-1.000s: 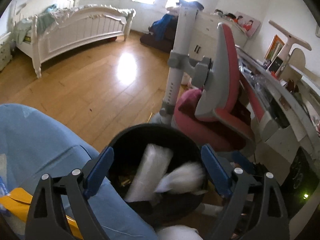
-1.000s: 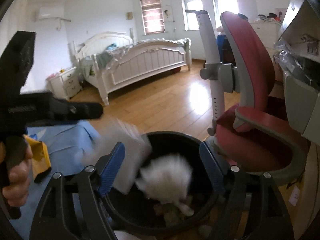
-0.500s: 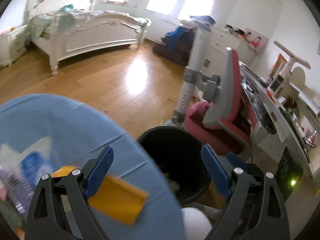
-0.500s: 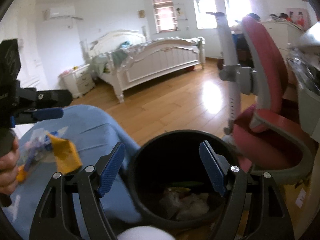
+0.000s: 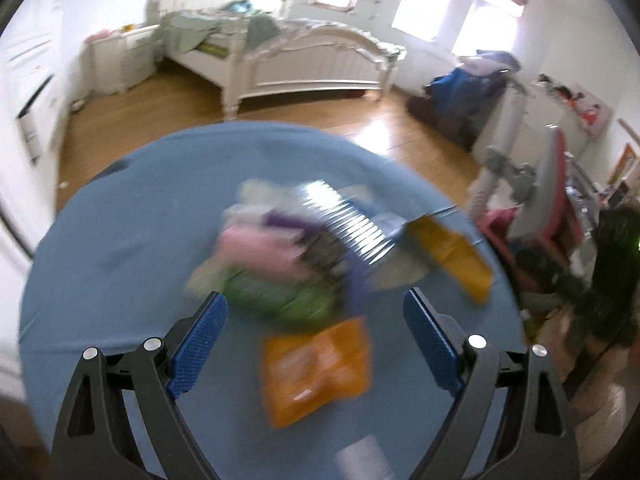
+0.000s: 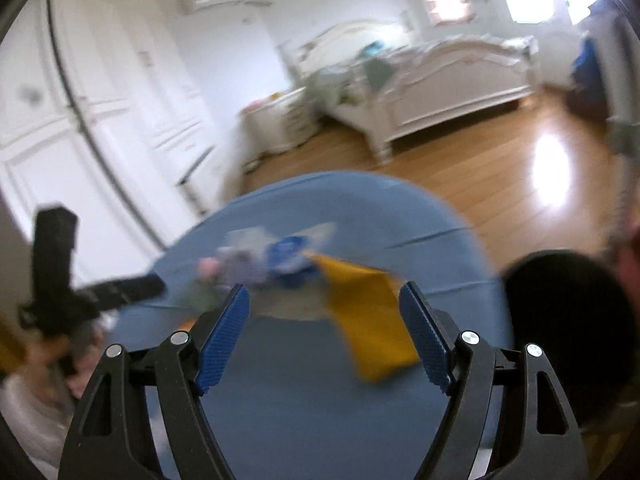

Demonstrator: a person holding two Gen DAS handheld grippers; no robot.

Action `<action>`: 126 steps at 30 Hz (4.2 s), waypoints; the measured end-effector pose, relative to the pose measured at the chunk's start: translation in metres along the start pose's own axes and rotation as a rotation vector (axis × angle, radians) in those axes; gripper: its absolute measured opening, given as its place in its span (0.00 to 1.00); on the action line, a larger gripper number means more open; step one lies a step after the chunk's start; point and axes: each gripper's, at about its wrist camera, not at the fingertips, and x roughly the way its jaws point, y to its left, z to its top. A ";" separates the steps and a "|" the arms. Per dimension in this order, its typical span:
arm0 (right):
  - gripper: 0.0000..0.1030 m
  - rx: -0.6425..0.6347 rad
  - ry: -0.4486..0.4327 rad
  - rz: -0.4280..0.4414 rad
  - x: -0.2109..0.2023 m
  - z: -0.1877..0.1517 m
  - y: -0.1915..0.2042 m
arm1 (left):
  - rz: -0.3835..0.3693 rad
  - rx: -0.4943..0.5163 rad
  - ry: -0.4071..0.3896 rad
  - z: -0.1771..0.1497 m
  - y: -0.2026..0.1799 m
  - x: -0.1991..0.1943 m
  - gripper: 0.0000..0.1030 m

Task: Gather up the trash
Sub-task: 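Grasp the orange wrapper with the left tool while the right tool grasps clear plastic packaging, then carry the orange wrapper and clear packaging over the black bin and open both tools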

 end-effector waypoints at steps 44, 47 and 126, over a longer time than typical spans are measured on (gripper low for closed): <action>0.38 -0.280 -0.036 -0.186 0.019 0.015 0.069 | -0.062 -0.054 -0.028 -0.035 0.036 -0.008 0.14; 0.38 -0.310 -0.020 -0.239 0.024 0.012 0.066 | -0.047 -0.050 -0.038 -0.038 0.033 -0.012 0.10; 0.38 0.040 -0.128 -0.697 -0.068 -0.075 -0.200 | -0.435 0.287 0.165 0.045 -0.291 0.173 0.09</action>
